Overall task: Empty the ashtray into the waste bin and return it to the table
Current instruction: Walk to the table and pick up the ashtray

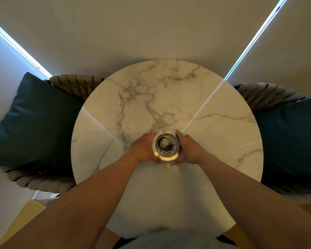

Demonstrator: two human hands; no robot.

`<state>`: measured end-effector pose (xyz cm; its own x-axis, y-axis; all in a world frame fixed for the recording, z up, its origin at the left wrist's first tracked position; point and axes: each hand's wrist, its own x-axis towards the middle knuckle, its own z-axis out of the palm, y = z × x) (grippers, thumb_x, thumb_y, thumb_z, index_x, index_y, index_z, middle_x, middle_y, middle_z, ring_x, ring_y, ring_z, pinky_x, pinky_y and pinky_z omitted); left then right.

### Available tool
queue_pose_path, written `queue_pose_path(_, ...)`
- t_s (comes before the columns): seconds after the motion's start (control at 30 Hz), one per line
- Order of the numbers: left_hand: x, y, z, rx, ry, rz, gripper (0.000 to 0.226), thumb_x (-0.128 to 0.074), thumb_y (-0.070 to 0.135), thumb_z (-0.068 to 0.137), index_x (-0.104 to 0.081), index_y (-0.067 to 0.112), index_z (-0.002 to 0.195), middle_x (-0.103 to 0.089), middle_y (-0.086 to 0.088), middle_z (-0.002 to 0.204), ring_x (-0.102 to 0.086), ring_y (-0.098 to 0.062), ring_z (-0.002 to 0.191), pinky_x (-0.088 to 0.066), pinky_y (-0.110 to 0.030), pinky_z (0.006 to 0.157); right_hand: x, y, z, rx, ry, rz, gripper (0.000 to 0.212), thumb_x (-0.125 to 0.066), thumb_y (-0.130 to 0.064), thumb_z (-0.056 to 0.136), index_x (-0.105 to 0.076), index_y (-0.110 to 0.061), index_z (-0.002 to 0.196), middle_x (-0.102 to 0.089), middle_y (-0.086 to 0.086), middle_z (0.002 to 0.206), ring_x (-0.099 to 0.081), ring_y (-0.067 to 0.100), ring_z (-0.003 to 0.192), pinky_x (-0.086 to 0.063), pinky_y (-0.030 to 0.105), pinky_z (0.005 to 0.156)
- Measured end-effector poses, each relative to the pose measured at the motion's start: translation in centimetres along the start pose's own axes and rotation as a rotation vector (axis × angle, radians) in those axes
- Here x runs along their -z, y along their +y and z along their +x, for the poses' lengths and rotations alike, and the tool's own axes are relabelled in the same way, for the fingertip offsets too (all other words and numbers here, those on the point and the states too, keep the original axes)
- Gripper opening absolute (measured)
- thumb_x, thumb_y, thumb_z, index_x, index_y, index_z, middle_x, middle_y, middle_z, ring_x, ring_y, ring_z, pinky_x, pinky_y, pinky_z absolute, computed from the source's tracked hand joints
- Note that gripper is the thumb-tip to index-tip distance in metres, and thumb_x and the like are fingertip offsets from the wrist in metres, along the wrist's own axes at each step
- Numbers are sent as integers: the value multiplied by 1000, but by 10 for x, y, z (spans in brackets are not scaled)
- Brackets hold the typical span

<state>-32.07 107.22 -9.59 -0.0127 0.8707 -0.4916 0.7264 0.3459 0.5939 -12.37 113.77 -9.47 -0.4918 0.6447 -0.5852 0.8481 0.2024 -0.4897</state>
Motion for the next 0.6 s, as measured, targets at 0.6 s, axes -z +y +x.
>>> queue_pose_path(0.6,-25,7,-80,-74,35,-111,119,-96,36,47,-29,31,145,-67,6,119,-64,-18,108,-52,-45,94,-16,-7,-76,100,59,5,120,-95,-30,54,-25,-17,151,-53,12,129,-54,29,117,-48,45,101)
